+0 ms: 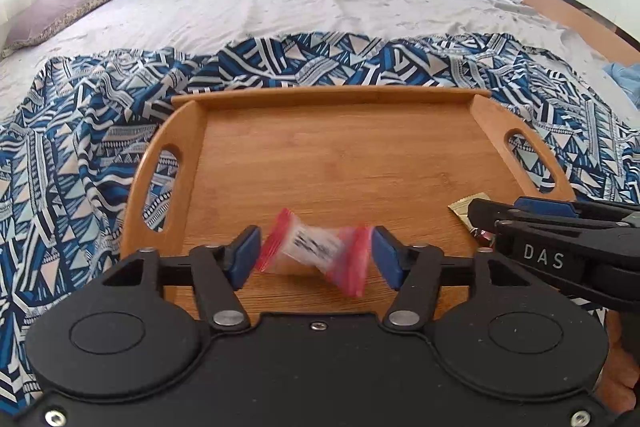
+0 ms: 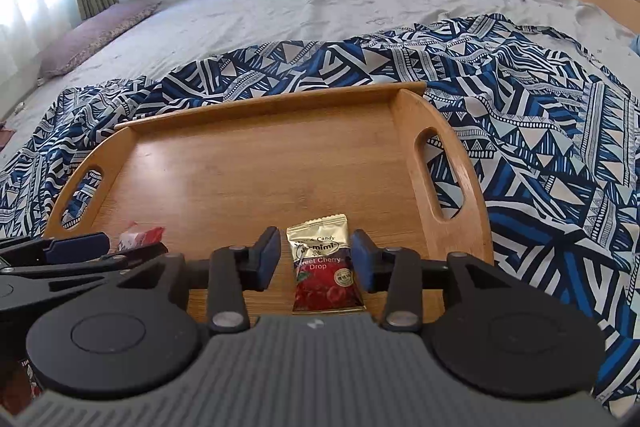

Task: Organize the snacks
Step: 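Open both tools to release the snacks on the tray and withdraw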

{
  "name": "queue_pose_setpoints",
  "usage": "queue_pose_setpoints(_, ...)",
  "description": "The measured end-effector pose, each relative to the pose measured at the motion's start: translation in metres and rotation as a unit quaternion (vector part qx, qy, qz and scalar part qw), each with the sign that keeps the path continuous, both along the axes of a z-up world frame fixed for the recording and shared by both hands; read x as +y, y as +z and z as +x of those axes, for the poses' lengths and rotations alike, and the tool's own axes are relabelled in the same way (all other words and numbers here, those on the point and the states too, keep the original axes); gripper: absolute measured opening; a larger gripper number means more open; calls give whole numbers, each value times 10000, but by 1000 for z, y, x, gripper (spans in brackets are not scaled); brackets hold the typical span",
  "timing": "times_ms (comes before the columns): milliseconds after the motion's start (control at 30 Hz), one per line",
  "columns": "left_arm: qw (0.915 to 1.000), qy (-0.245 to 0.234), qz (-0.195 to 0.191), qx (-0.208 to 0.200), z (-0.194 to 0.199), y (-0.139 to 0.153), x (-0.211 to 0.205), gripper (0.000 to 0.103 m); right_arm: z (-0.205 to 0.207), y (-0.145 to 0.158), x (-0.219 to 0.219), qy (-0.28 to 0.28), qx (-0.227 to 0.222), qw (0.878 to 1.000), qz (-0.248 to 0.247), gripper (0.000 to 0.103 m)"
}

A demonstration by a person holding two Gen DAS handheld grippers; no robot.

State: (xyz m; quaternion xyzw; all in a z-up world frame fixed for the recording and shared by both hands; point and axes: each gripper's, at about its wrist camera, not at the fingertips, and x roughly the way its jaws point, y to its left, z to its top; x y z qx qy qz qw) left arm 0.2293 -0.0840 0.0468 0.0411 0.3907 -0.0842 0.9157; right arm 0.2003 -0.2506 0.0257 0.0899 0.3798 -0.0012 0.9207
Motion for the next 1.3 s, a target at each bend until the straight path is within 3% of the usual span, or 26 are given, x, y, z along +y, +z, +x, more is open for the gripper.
queue_pose_setpoints(167,9995,-88,89,-274,-16,17,6,79,-10,12,6,101,-168,9997,-168,70)
queue_pose_setpoints(667,9983,-193,-137,-541,-75,49,28,99,-52,36,6,143,-402,9987,-282,90)
queue_pose_setpoints(1300,9971,-262,-399,-600,-158,58,57,101,-126,53,0,182,-685,9975,-40,95)
